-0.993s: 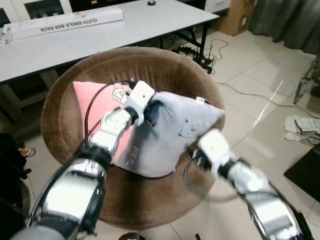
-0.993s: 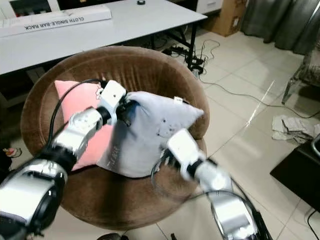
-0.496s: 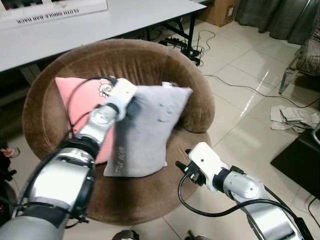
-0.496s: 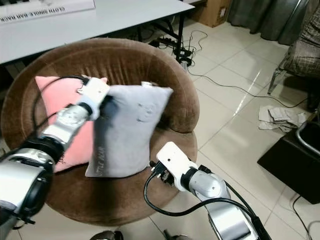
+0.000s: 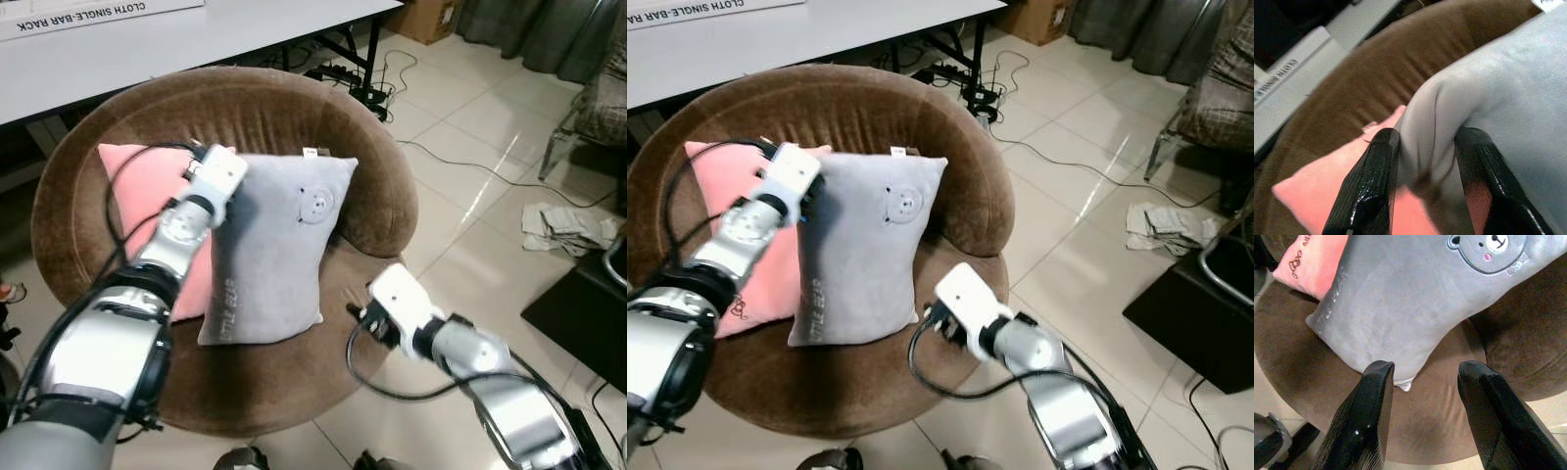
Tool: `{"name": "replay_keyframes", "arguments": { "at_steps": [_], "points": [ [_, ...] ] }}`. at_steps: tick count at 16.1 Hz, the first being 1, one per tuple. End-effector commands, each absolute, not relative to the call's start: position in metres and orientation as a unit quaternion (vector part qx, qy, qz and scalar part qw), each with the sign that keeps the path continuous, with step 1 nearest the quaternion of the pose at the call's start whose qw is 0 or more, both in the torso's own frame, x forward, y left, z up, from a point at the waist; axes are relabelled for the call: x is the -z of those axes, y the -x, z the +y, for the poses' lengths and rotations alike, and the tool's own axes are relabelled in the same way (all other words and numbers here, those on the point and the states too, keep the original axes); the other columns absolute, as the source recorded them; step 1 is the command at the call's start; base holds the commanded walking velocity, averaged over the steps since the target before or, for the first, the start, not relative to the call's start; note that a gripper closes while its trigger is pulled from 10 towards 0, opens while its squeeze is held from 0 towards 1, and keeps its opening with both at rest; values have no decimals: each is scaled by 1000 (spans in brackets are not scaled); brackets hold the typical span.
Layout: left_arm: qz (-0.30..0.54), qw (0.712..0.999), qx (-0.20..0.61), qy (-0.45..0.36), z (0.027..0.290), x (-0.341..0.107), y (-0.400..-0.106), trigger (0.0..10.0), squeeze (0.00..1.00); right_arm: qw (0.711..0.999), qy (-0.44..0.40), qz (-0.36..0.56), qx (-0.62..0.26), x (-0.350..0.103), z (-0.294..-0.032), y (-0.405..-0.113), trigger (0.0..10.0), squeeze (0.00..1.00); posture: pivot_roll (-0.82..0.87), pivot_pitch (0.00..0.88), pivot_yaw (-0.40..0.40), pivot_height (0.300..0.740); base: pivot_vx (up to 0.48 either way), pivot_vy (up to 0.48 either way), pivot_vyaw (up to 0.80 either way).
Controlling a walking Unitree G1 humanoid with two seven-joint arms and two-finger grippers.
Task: Move the pillow to the sofa from floor
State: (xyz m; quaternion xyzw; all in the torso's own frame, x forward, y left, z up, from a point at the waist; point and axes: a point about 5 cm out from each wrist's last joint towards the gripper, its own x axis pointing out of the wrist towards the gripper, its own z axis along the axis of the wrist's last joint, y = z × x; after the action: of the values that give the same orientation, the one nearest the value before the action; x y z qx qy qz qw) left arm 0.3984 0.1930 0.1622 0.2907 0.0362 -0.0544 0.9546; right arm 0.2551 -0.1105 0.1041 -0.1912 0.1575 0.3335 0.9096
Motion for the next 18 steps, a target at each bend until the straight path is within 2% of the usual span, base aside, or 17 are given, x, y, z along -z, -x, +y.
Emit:
{"name": "replay_keyframes", "arguments": {
  "at_steps": [1, 2, 3, 6, 8, 9, 12, 15, 17, 18],
  "points": [
    [16, 958, 41, -282, 197, -173, -401, 10000, 0, 914, 189, 156, -324, -106, -114, -260, 10000, 0, -38, 80, -32, 740, 0, 0, 0],
    [8, 959, 40, -280, 198, -178, -402, 10000, 0, 914, 192, 154, -324, -107, -114, -263, 10000, 0, -37, 69, -34, 740, 0, 0, 0],
    [13, 963, 47, -265, 200, -179, -402, 10000, 1000, 913, 195, 150, -324, -108, -113, -267, 10000, 0, -35, 53, -35, 740, 0, 0, 0],
    [12, 967, 30, -252, 207, -180, -401, 10000, 1000, 914, 198, 143, -324, -108, -110, -276, 10000, 0, -21, 15, -33, 740, 0, 0, 0],
    [12, 982, 19, -187, 208, -173, -399, 10000, 1000, 924, 185, 143, -301, -107, -114, -281, 10000, 0, 2, 0, -25, 740, 0, 0, 0],
    [19, 990, 54, -126, 200, -161, -395, 10000, 0, 935, 168, 154, -273, -103, -120, -284, 10000, 0, 14, 0, -19, 740, 0, 0, 0],
    [0, 987, 157, -43, 170, -135, -378, 10000, 0, 951, 145, 165, -218, -90, -135, -289, 10000, 0, 41, 0, 4, 740, 0, 0, 0],
    [-4, 983, 183, -28, 148, -109, -346, 10000, 0, 954, 140, 202, -173, -71, -150, -282, 10000, 0, 53, 0, 26, 740, 0, 0, 0],
    [13, 977, 211, -31, 138, -90, -312, 10000, 0, 958, 121, 211, -148, -65, -154, -276, 10000, 0, 53, 0, 36, 740, 0, 0, -800],
    [17, 976, 215, -37, 138, -88, -305, 10000, 0, 959, 117, 213, -144, -64, -155, -276, 10000, 0, 55, 0, 37, 740, 0, 0, -800]
  ]
}}
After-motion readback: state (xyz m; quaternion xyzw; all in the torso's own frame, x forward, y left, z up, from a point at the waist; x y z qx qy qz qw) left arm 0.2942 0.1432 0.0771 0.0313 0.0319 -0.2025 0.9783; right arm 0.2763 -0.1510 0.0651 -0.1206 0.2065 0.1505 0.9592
